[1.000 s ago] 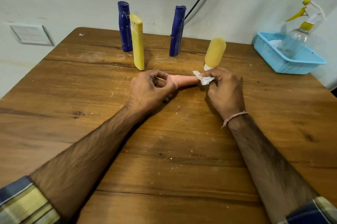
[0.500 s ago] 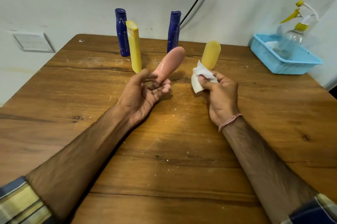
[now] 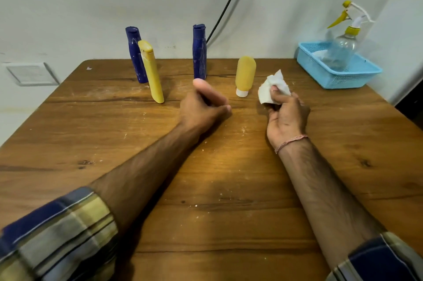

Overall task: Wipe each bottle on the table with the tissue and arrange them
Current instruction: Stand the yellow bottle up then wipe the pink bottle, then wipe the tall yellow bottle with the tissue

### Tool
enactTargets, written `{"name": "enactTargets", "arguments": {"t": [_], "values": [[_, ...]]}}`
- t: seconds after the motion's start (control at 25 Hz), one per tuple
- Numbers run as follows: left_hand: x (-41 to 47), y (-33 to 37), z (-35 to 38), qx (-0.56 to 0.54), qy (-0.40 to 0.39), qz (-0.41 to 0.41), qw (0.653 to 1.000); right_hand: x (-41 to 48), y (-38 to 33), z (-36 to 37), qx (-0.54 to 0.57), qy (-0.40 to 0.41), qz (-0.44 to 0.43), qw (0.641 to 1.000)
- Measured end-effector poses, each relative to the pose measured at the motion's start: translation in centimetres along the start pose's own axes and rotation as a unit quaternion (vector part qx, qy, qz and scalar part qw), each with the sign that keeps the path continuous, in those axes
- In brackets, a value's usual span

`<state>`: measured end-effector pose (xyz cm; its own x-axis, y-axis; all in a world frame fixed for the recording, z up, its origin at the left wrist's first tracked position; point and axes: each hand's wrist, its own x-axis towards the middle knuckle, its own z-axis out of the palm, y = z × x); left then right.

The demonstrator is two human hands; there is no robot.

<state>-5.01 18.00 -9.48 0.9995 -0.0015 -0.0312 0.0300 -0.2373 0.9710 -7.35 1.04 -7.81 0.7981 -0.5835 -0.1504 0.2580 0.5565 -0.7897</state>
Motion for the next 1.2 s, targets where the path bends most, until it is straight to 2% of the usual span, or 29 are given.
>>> {"name": "enactTargets", "arguments": {"t": [0.24,0.44,0.8,0.92,1.08,1.2], "values": [[4.2,1.6,4.8,0.163,0.030,-0.017,0.986,0.9,0.4,-0.4,-0.043,0.006,-0.019,0.999],[5.6,1.7,5.1,0.152,0.026,-0.070,0.986,1.1,0.9,-0.4,-0.067,-0.008,-0.037,0.997],[4.4,2.0,4.7,0.162,0.018,-0.087,0.983,0.8,1.4,-0.5,-0.090,-0.021,-0.029,0.995],[2.4,1.6,3.5,0.126,0.035,-0.066,0.989,-0.1,1.5,-0.5,-0.110,-0.071,-0.035,0.991],[-1.9,-0.4,-1.9,0.077,0.010,-0.033,0.996,-1.3,2.5,-0.2,-0.136,-0.150,-0.037,0.979],[-4.5,-1.5,-7.2,0.075,0.048,0.041,0.995,-2.2,3.1,-0.1,-0.151,-0.204,-0.045,0.966]]}}
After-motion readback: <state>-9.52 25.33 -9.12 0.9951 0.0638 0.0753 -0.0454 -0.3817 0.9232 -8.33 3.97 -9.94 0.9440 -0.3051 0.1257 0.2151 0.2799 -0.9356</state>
